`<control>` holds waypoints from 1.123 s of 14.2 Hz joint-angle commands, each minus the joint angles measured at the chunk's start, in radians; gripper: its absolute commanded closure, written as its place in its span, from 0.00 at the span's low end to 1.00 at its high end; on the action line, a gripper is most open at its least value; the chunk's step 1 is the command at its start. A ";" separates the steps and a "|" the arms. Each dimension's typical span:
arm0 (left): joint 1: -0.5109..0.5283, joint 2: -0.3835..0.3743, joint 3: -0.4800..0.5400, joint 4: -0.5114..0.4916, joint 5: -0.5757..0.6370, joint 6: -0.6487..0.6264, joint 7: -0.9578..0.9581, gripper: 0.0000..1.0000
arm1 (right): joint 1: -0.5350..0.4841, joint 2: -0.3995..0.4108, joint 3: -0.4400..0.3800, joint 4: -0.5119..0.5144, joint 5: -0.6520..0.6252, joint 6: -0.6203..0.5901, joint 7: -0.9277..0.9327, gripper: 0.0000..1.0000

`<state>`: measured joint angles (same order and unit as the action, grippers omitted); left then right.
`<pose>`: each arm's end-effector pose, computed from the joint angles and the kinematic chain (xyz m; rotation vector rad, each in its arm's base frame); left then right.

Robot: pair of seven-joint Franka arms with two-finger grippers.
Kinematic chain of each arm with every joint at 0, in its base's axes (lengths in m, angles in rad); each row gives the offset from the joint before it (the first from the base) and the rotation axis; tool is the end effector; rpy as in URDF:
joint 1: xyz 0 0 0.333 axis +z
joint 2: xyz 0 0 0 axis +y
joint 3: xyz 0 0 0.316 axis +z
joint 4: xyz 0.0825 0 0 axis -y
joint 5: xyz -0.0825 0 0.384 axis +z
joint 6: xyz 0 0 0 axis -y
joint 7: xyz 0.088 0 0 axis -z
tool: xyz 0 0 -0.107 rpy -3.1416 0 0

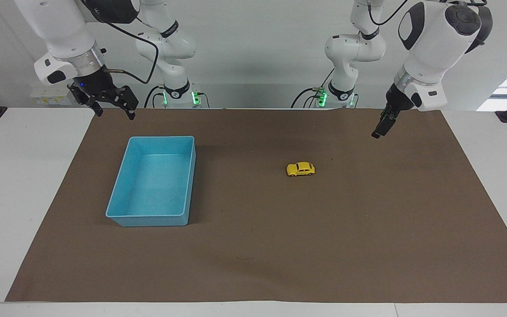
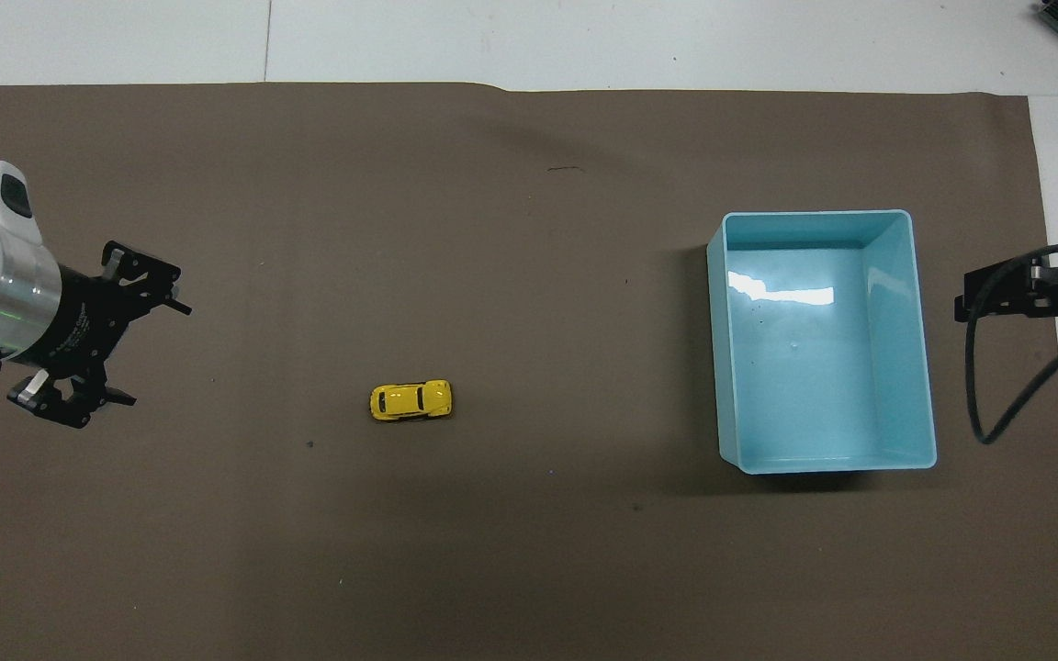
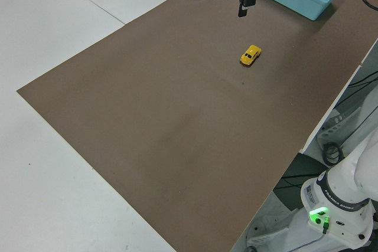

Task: Wind up and store yellow beetle car
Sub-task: 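Move the left gripper over the yellow beetle car, then press the yellow car down and drag it backward with the left gripper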

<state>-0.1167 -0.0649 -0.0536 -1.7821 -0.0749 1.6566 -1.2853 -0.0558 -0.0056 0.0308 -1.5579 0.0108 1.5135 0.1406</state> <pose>0.5261 -0.0988 0.5673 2.6450 1.6655 -0.1446 0.5468 -0.0124 0.6287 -3.1220 0.2585 0.0616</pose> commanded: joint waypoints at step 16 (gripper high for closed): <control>-0.376 0.071 0.015 -0.433 -0.040 0.628 -0.951 0.00 | -0.010 -0.016 0.008 -0.011 0.006 0.002 -0.032 0.00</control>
<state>-0.4499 0.0080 -0.0604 -2.1371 -0.1039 2.1838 -2.2191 -0.0558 -0.0057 0.0308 -1.5579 0.0108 1.5135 0.1406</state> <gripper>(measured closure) 0.000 0.000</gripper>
